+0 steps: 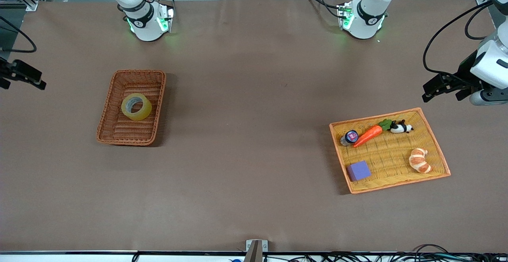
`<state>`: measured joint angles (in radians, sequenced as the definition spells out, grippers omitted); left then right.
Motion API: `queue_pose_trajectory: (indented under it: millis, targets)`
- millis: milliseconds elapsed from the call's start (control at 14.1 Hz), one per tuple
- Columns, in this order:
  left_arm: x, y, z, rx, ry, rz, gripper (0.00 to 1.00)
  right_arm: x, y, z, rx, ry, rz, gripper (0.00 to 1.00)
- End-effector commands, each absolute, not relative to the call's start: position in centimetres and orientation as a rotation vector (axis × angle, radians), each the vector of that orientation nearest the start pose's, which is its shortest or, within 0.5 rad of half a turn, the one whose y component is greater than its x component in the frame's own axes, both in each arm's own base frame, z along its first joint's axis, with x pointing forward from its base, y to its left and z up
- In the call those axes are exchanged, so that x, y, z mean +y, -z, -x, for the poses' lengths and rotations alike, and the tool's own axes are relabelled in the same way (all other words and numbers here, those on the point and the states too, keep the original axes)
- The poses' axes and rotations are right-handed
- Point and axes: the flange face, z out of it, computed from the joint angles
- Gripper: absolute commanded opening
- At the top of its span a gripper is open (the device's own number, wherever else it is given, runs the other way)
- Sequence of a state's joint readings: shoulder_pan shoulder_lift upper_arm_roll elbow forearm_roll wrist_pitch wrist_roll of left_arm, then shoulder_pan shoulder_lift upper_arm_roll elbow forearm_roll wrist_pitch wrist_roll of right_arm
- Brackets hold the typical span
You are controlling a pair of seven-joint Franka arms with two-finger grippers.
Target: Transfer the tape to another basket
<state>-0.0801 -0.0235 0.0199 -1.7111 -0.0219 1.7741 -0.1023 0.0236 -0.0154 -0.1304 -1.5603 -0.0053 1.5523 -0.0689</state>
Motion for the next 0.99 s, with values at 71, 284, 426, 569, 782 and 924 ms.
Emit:
queue_pose_trajectory:
  millis: [71,284,426,569,782,924]
  targets:
    - [-3.39,-59.5,-56.12,-0.083,0.109,3.158,1.0,-5.82,-63.81,-53.98,0.042,-0.016,3.12,1.0]
    - [-3.29,-59.42,-56.09,-0.08,0.097,3.157,1.0,-6.09,-63.66,-53.83,0.016,-0.042,3.131,1.0]
    - [-3.38,-59.32,-56.11,-0.07,0.093,3.157,1.0,-5.85,-63.67,-53.88,-0.017,-0.04,3.131,1.0]
    - [-3.29,-59.24,-56.11,-0.065,0.09,3.156,1.0,-5.71,-63.77,-54.01,-0.022,-0.023,3.134,1.0]
    - [-3.64,-59.21,-56.12,-0.056,0.088,3.157,1.0,-5.71,-63.76,-54.06,-0.022,-0.023,3.134,1.0]
    - [-3.64,-59.37,-56.09,-0.053,0.093,3.157,1.0,-5.71,-63.84,-54.01,-0.022,-0.021,3.134,1.0]
